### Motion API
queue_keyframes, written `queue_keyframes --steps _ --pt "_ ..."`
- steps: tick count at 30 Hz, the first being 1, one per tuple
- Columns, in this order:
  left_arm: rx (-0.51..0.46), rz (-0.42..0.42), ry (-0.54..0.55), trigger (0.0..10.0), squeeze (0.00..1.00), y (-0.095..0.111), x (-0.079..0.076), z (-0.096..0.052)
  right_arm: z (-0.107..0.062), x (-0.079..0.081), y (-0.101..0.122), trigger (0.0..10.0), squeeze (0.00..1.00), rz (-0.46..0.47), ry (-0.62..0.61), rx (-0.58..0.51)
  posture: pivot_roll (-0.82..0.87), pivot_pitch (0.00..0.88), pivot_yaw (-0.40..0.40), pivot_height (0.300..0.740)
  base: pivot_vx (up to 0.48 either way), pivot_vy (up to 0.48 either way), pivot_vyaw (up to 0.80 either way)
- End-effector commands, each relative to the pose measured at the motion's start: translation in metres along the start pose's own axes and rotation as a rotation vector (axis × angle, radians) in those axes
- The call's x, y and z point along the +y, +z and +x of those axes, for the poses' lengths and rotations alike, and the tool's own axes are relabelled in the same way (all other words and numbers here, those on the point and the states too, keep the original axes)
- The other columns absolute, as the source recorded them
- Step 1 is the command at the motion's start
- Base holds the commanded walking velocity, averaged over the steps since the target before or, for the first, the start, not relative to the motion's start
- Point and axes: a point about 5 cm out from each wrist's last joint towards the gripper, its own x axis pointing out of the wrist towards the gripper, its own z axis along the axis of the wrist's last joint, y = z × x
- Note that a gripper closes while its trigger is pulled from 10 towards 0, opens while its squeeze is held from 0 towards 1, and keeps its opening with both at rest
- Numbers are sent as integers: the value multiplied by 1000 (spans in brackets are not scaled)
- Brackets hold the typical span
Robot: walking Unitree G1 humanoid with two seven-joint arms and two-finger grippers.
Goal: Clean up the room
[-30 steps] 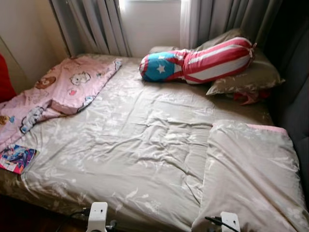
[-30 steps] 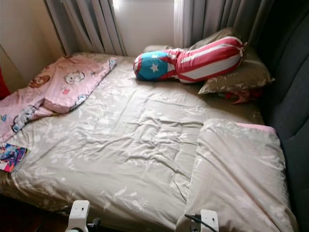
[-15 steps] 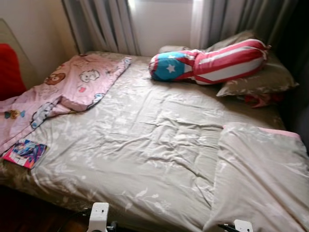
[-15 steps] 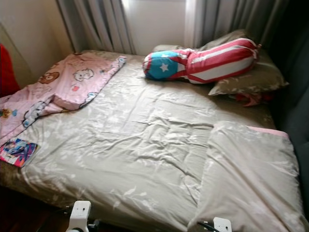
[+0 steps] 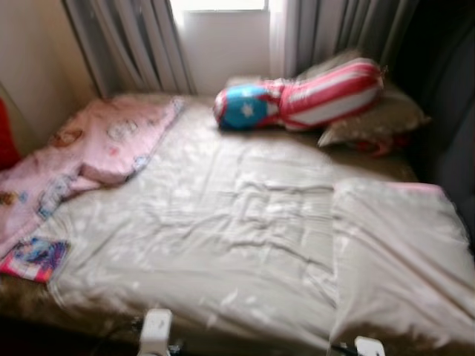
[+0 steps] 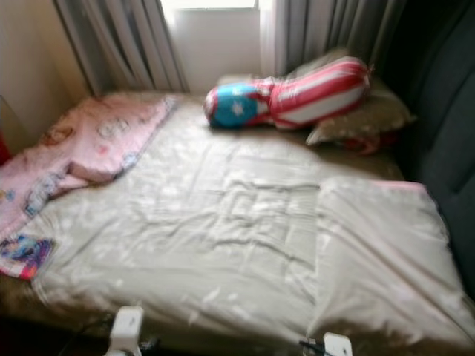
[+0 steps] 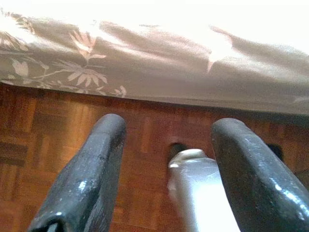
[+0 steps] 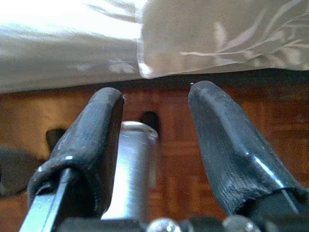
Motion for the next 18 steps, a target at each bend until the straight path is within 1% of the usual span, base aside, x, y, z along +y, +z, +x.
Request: queue_keyframes --steps 1,4,10,13,16,17,18 --pt "29 20 26 10000 0 -6 11 -2 2 17 4 10000 0 -3 27 -8 -67 0 16 740 0 431 0" --pt "33 21 26 10000 0 -6 11 -2 2 25 3 10000 0 -4 35 -6 -66 0 15 740 0 433 0" --pt "35 21 26 10000 0 -7 11 -2 2 27 2 10000 0 -4 37 -4 -65 0 14 740 0 434 0" --pt "37 21 26 10000 0 -8 11 -2 0 19 -4 10000 0 -3 29 1 -64 0 14 740 0 434 0" --pt "38 20 26 10000 0 -8 11 -2 -2 4 -7 10000 0 -2 17 3 -64 0 14 740 0 431 0" --pt "38 20 26 10000 0 -8 11 -2 -3 -3 -9 10000 0 -1 13 4 -62 0 13 740 0 431 0" --pt "39 21 26 10000 0 -8 11 -2 -3 -5 -9 10000 0 -1 12 5 -62 0 13 740 0 431 0"
